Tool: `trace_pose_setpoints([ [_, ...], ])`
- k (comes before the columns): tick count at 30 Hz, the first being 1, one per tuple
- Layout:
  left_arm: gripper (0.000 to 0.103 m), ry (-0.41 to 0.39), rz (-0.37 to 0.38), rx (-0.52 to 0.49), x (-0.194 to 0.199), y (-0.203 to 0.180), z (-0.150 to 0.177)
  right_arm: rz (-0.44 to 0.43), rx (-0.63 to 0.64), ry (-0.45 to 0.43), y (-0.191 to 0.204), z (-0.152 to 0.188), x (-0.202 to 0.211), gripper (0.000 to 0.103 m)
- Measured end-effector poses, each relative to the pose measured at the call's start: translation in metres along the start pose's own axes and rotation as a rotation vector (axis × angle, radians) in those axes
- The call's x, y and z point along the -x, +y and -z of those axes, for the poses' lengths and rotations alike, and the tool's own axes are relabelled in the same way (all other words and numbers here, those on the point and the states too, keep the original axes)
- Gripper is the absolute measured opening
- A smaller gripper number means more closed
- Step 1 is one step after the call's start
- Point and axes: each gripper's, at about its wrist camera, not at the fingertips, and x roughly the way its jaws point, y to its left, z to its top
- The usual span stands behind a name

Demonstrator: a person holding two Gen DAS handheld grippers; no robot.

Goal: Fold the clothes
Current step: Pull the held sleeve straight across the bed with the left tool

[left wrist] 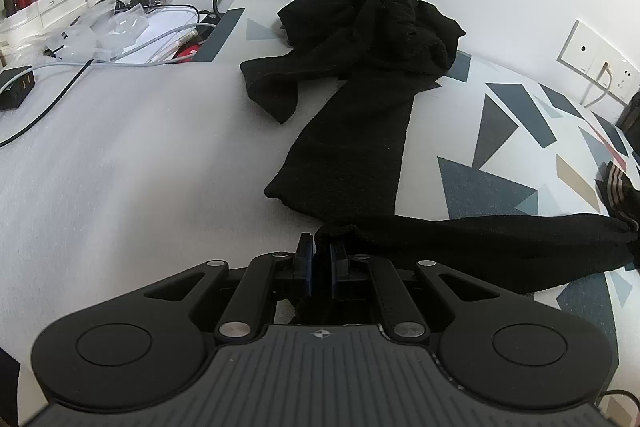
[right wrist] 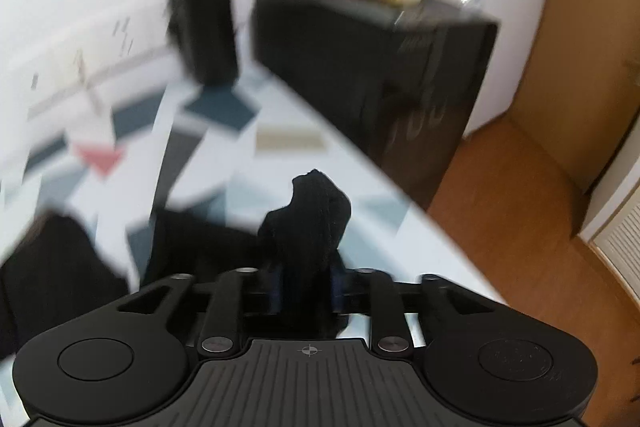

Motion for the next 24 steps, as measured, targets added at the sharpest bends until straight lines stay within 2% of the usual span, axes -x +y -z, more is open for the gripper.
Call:
trace_pose_setpoints([
  [2,0.009,0.001,0.0,0.001,0.0,0.0,0.0,0.02,0.044,-0.057,0.012,0.009,0.008,0.063],
  [3,0.009,0.002,0.0,0.001,0.0,0.0,0.0,0.003,0.086,-0.089,0.022,0.012,0.013,0.067],
  [7,0.009,0.001,-0.005,0.0,0.0,-0.001,0.0,-0.089,0.271,-0.217,0.068,0.019,0.034,0.072],
  [10,0.009,0.001,-0.007,0.005,0.0,-0.001,0.001,-0.212,0.4,-0.222,0.103,0.024,0.039,0.072],
  [16,0.009,0.001,-0.009,0.023,0.0,0.0,0.001,-0.45,0.612,-0.135,0.175,0.048,0.029,0.069],
  [19,0.009,-0.001,-0.013,0.028,0.0,-0.001,0.002,-0.429,0.759,-0.096,0.205,0.065,0.019,0.059],
  [20,0.009,-0.002,-0.012,0.029,0.0,-0.001,0.002,-0.409,0.778,-0.078,0.21,0.068,0.015,0.038],
  [21,0.009,-0.002,-0.01,0.029,0.0,0.0,0.002,-0.396,0.77,-0.05,0.209,0.066,0.009,0.012],
  [22,0.009,-0.003,-0.008,0.03,0.0,0.0,0.002,-0.395,0.726,-0.041,0.201,0.059,0.007,0.003],
  [24,0.009,-0.002,-0.005,0.033,0.0,0.002,0.002,-0.377,0.607,-0.068,0.178,0.04,0.008,0.003],
])
